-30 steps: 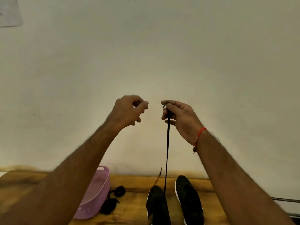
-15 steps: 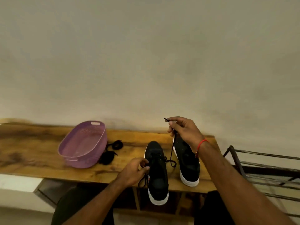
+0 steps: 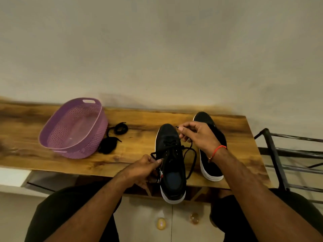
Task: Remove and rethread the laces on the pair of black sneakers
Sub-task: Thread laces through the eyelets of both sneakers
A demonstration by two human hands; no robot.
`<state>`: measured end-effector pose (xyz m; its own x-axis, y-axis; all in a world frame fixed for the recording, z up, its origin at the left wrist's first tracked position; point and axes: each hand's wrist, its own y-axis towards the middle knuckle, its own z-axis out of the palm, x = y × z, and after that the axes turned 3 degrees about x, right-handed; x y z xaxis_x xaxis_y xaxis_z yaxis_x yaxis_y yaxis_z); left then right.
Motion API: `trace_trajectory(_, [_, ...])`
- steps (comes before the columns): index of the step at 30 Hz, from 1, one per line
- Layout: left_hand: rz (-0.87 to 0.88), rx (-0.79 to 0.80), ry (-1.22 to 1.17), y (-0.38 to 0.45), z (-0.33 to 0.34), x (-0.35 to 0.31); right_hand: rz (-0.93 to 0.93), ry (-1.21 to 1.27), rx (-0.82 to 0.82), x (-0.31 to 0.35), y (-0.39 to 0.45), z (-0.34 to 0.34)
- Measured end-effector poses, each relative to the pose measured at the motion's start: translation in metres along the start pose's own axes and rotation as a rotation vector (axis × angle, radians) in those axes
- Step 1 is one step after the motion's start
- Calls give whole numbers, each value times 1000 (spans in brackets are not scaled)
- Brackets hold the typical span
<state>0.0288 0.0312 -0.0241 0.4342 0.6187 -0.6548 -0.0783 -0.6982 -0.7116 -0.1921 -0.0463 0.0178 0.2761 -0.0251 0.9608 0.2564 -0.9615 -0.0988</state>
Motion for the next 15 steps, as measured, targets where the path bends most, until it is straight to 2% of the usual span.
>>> trace_trajectory(3, [-1, 47, -126, 0, -3, 1, 8, -20, 11, -4, 6, -2])
trace_trajectory(6, [221, -154, -143, 11, 0, 1, 12, -22, -5, -6, 5, -2])
trace_trajectory(8, [478, -318, 21, 21, -1, -7, 13, -16, -5, -6, 5, -1])
trace_trajectory(10, [641, -372, 270, 27, -1, -15, 12, -11, -7, -4, 5, 0])
trace_trajectory(13, [684, -371, 487, 32, 1, -20, 15, -12, -25, -4, 6, 0])
trace_trajectory(15, [657, -429, 428, 30, -1, -24, 15, -26, -30, -4, 7, -1])
